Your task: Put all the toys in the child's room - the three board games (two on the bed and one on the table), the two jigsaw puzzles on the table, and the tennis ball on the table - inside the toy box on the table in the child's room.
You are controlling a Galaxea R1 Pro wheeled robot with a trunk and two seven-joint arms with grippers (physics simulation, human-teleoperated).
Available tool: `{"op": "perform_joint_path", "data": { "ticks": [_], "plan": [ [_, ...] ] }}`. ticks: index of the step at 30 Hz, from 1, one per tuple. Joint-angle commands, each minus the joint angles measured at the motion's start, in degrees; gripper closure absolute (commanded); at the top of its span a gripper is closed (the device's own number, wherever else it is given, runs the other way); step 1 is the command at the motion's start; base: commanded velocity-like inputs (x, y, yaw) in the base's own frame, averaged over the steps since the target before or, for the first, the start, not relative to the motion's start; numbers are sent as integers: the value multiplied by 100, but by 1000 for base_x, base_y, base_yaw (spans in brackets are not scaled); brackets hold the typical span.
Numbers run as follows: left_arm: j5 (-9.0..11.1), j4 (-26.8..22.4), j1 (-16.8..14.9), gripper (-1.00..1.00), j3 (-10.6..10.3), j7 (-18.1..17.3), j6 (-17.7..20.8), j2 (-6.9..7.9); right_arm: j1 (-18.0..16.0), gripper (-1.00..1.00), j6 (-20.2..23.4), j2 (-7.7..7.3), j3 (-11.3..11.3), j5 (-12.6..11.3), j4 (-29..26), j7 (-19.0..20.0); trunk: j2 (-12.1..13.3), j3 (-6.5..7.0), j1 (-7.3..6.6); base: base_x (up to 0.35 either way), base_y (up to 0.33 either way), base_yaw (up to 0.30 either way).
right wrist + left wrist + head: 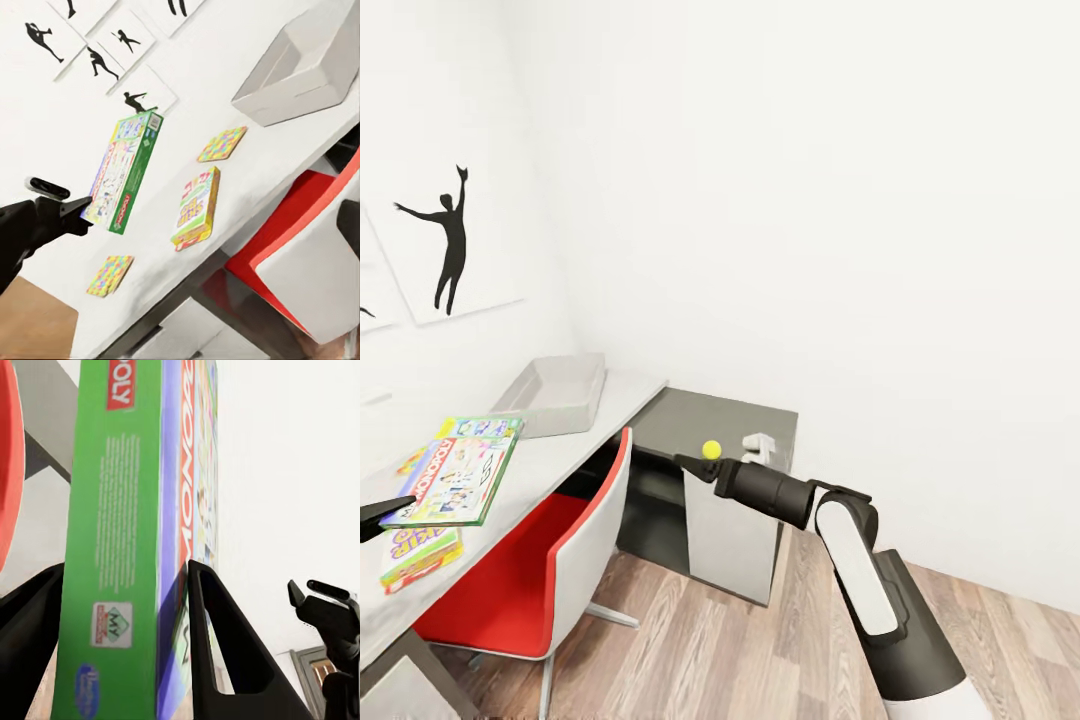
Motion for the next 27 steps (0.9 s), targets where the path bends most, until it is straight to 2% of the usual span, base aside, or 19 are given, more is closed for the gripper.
{"op": "perform_joint_path", "data": {
  "ticks": [1, 8, 12, 21, 27],
  "plan": [
    [0, 1, -7, 100, 0, -26, 47, 0, -4, -100, 19, -16, -9, 12, -6, 73, -6, -8, 1, 2, 0, 293],
    [-6, 1, -7, 100, -3, -26, 31, 0, -4, -100, -13, -46, -13, -2, -8, 147, -6, -9, 1, 126, 0, 217],
    [-4, 1, -7, 100, -3, -26, 29, 0, -4, -100, -19, -48, -5, -5, -11, 150, -6, -9, 1, 191, 0, 30],
    [1, 1, -7, 100, -3, -26, 29, 0, -4, -100, -29, -48, -3, 16, -3, 158, -6, -9, 1, 25, 0, 2],
    [0, 1, -7, 100, 4, -26, 29, 0, -4, -100, -40, -42, 4, 41, -3, 147, -6, -8, 1, 243, 0, 30]
  ]
}}
